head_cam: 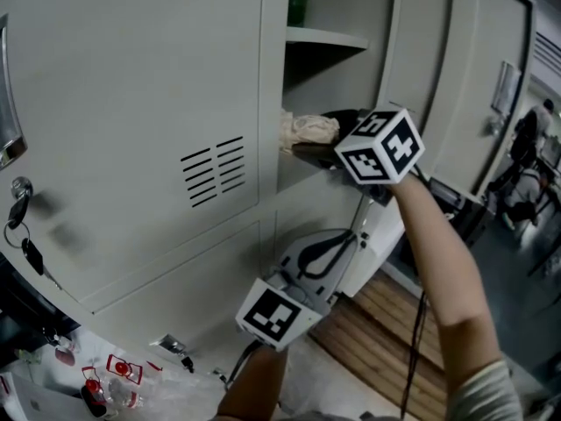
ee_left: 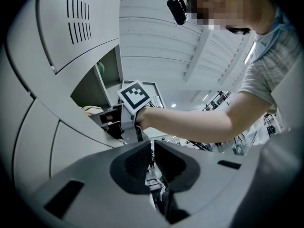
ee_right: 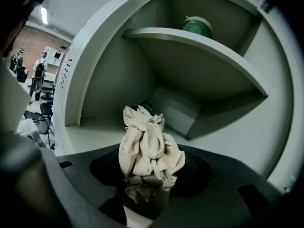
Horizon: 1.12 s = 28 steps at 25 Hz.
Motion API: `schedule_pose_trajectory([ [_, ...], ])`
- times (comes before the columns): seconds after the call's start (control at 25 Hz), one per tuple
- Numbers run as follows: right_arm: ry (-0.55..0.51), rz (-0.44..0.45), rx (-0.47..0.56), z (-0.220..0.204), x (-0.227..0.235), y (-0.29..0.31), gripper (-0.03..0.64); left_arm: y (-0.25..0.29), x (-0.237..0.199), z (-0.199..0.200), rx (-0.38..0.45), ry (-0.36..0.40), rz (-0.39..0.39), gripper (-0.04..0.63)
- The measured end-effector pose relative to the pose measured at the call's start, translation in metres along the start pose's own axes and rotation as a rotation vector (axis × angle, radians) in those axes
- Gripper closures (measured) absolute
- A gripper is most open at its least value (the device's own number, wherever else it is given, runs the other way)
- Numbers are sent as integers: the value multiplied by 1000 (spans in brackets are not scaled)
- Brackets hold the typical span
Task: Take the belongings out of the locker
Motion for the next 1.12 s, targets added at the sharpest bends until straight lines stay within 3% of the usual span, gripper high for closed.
schedule_pose_trajectory([
  [0.44,-43,-134,28,-2,-5,-6,382,-4,0,-6,-15,-22,19,591],
  [0.72,-68,-235,99,-7,-13,-27,383,-4,1,-8,-21,-25,29,591],
  [1.12,-15,-340,216,-34,-26,-71,383,4,11,-15,-50,-35,26,591],
])
Point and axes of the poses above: the fingertips, and each gripper's own axes: y forward along the fingers, x to its right, z out of its top, the point moved 7 cm from there along -y, backward along the fingers, and after that the axes turned 6 degrees about -y, right-handed, at the moved point
